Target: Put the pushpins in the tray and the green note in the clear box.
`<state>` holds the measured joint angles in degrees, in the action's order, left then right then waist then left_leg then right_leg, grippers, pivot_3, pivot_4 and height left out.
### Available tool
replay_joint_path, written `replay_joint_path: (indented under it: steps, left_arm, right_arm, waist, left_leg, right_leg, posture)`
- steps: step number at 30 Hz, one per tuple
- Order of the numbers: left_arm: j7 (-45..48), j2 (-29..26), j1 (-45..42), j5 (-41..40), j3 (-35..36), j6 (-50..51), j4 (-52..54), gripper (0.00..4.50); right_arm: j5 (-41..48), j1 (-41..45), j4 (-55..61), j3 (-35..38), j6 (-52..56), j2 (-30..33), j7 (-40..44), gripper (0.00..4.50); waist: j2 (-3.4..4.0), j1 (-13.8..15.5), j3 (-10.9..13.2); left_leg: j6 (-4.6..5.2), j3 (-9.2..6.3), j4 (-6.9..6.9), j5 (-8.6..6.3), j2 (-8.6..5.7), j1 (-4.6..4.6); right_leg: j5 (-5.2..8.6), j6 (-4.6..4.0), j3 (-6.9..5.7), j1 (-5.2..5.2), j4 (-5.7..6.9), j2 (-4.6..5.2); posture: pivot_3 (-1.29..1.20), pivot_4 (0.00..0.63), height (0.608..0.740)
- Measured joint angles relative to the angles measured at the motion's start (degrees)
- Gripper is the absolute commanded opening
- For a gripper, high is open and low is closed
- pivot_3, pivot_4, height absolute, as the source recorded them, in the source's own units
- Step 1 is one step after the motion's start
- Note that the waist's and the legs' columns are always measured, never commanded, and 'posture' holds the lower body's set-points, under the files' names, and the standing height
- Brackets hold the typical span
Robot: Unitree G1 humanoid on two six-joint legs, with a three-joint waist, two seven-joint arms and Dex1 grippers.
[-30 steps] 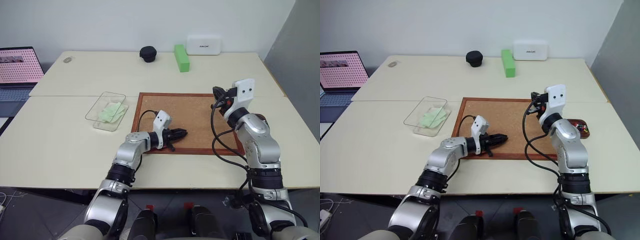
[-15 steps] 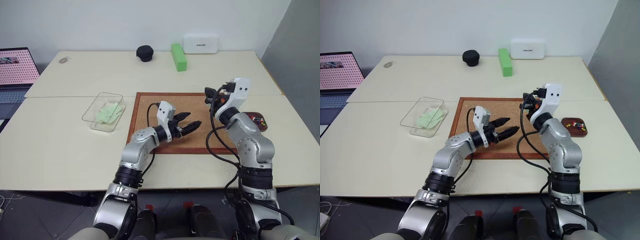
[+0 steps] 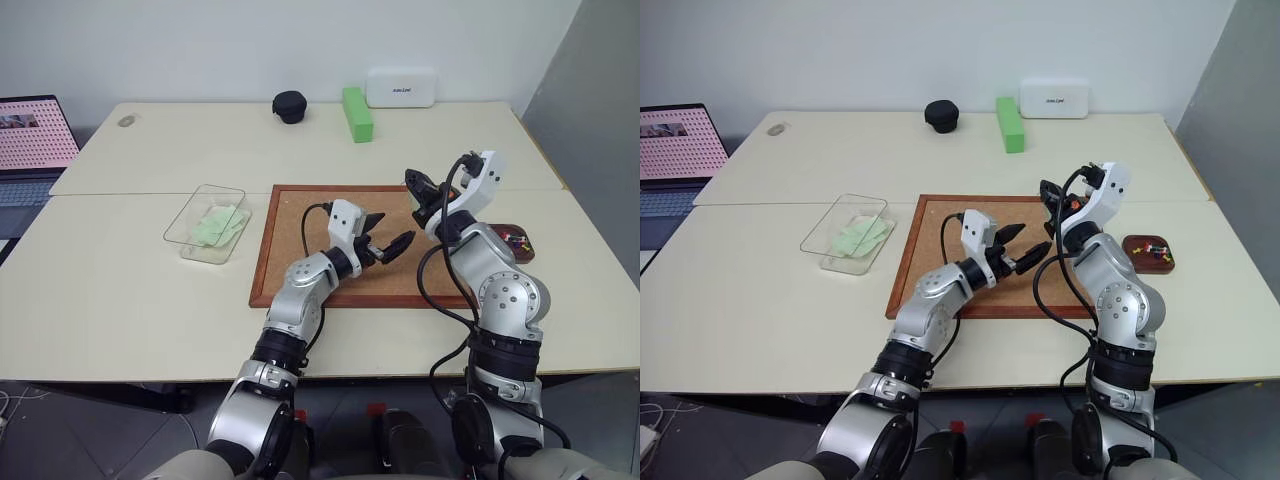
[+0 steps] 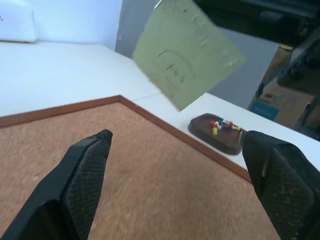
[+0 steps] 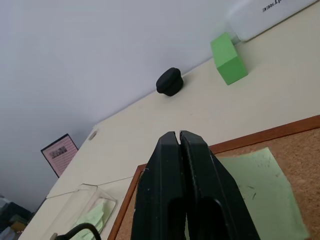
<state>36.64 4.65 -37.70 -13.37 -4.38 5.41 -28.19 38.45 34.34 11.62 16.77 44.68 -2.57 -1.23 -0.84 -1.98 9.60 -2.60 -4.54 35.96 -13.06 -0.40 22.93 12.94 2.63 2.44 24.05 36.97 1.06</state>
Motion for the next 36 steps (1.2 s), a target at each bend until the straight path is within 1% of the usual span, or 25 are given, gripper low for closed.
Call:
replay_joint_path:
  steps: [9, 18, 20, 21, 26, 27, 32, 33, 34, 36]
  left_arm:
    - [-2.31, 1.98, -3.63, 0.78, 0.24, -4.97, -4.91, 4.35]
    - [-5.24, 2.21, -4.77, 1.56, 0.57, -9.40, -9.07, 4.35]
    - [-5.76, 2.21, -5.42, 1.83, 0.83, -9.79, -9.74, 3.99]
    - [-5.82, 2.21, -5.48, 1.89, 0.88, -9.98, -9.81, 3.93]
    - [-5.82, 2.27, -6.21, 1.90, 1.49, -10.91, -11.22, 2.99]
    - [-5.79, 2.33, -6.65, 1.89, 1.57, -10.95, -11.59, 2.66]
    - [-5.66, 2.53, -7.60, 1.89, 2.01, -11.04, -12.17, 1.57]
    - [-5.63, 2.53, -7.59, 1.89, 2.15, -11.04, -12.22, 1.27]
    - [-5.62, 2.53, -7.60, 1.89, 2.33, -11.04, -12.22, 1.22]
    - [-5.38, 2.50, -7.59, 1.89, 2.44, -11.04, -12.21, 0.86]
  right_arm:
    - [2.69, -0.46, 0.15, 0.01, 0.79, -0.10, -1.56, 0.00]
    - [3.84, -0.54, 0.63, -0.09, 0.80, -0.05, -2.67, 0.00]
    - [3.98, -0.80, 0.72, -0.12, 0.83, -0.03, -2.68, 0.00]
    - [4.24, -1.06, 0.80, -0.12, 0.85, 0.02, -2.68, 0.00]
    - [4.59, -1.40, 0.90, -0.19, 0.89, 0.08, -2.71, 0.00]
    - [4.70, -1.40, 0.91, -0.24, 0.88, 0.08, -2.70, 0.00]
    - [5.08, -1.40, 0.93, -0.46, 0.87, 0.13, -2.70, 0.00]
    - [5.08, -1.40, 0.94, -0.45, 0.86, 0.20, -2.71, 0.00]
    - [5.10, -1.40, 0.94, -0.45, 0.86, 0.21, -2.71, 0.00]
    - [5.11, -1.41, 0.94, -0.44, 0.84, 0.31, -2.71, 0.00]
  waist:
    - [0.00, 0.02, 0.00]
    - [0.00, 0.01, 0.00]
    - [0.00, 0.01, 0.00]
    - [0.00, 0.01, 0.00]
    - [0.00, 0.01, 0.00]
    - [0.00, 0.01, 0.00]
    - [0.00, 0.01, 0.00]
    - [0.00, 0.01, 0.00]
    - [0.00, 0.01, 0.00]
    - [0.00, 0.01, 0.00]
  left_leg:
    - [0.00, 0.00, 0.00, 0.00, 0.00, 0.00]
    - [0.00, 0.00, 0.00, 0.00, 0.00, 0.01]
    - [0.00, 0.00, 0.00, 0.00, 0.00, 0.01]
    - [0.00, 0.00, 0.00, 0.00, 0.00, 0.01]
    - [0.00, 0.00, 0.00, 0.00, 0.00, 0.01]
    - [0.00, 0.00, 0.00, 0.00, 0.00, 0.01]
    - [0.00, 0.00, -0.01, 0.00, 0.00, 0.01]
    - [0.00, 0.00, -0.01, 0.00, 0.00, 0.01]
    - [0.00, 0.00, -0.01, 0.00, 0.00, 0.01]
    - [0.00, 0.00, -0.01, 0.00, 0.00, 0.01]
  right_leg:
    - [0.00, 0.00, 0.00, 0.00, -0.01, 0.00]
    - [0.00, 0.00, 0.00, 0.00, -0.01, -0.01]
    - [0.00, 0.01, 0.00, 0.00, -0.01, -0.01]
    - [0.00, 0.01, 0.00, 0.00, -0.01, -0.01]
    - [0.00, 0.01, 0.00, 0.00, -0.01, -0.01]
    - [0.00, 0.01, 0.00, 0.00, -0.01, -0.01]
    - [0.00, 0.01, 0.00, 0.00, -0.02, -0.01]
    - [0.00, 0.01, -0.01, 0.00, -0.02, -0.01]
    - [0.00, 0.01, 0.00, 0.00, -0.02, -0.01]
    - [0.00, 0.01, 0.00, 0.00, -0.02, -0.01]
  posture:
    - [0.00, 0.150, 0.740]
    - [0.00, 0.150, 0.740]
    - [0.00, 0.150, 0.740]
    - [0.00, 0.150, 0.740]
    - [0.00, 0.150, 0.740]
    - [0.00, 0.150, 0.740]
    - [0.00, 0.150, 0.740]
    - [0.00, 0.150, 0.740]
    - [0.00, 0.150, 0.740]
    - [0.00, 0.150, 0.740]
